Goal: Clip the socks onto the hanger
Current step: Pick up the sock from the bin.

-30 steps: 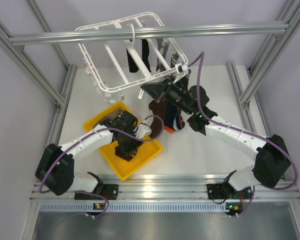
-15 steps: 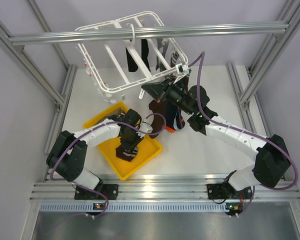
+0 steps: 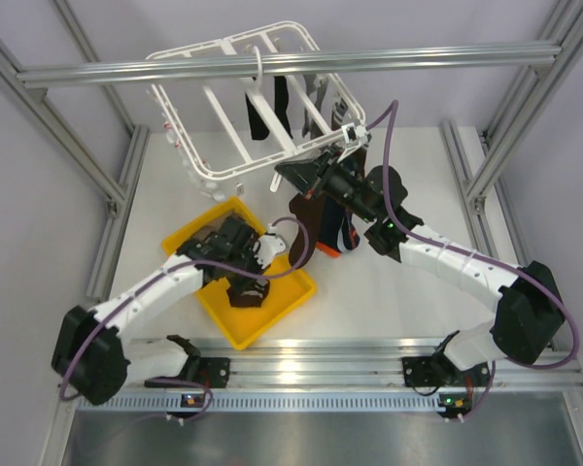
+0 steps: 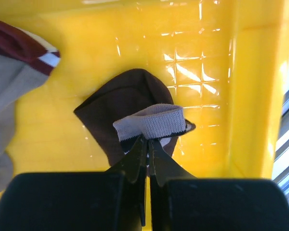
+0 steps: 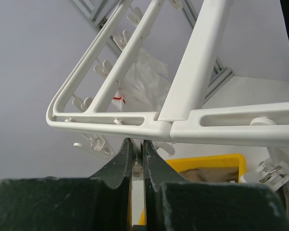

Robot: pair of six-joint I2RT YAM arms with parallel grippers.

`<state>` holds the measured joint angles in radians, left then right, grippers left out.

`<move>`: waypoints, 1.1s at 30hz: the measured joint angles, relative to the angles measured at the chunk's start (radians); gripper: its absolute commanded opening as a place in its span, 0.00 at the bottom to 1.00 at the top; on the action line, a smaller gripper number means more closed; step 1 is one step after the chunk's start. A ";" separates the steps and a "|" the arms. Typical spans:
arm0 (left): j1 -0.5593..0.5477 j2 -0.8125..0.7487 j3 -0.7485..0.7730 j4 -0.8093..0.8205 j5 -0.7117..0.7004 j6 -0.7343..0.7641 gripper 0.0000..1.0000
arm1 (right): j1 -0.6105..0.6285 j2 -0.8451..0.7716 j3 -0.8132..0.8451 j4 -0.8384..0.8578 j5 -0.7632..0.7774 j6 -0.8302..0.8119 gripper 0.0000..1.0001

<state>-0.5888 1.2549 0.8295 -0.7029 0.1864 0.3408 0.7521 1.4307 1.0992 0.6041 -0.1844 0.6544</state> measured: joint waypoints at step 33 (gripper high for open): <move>-0.063 -0.576 -0.264 0.855 -0.176 0.341 0.00 | -0.001 0.000 0.000 0.000 -0.013 0.004 0.00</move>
<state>-0.6518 0.6788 0.5655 0.1520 0.0101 0.6815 0.7513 1.4307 1.0992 0.6044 -0.1970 0.6582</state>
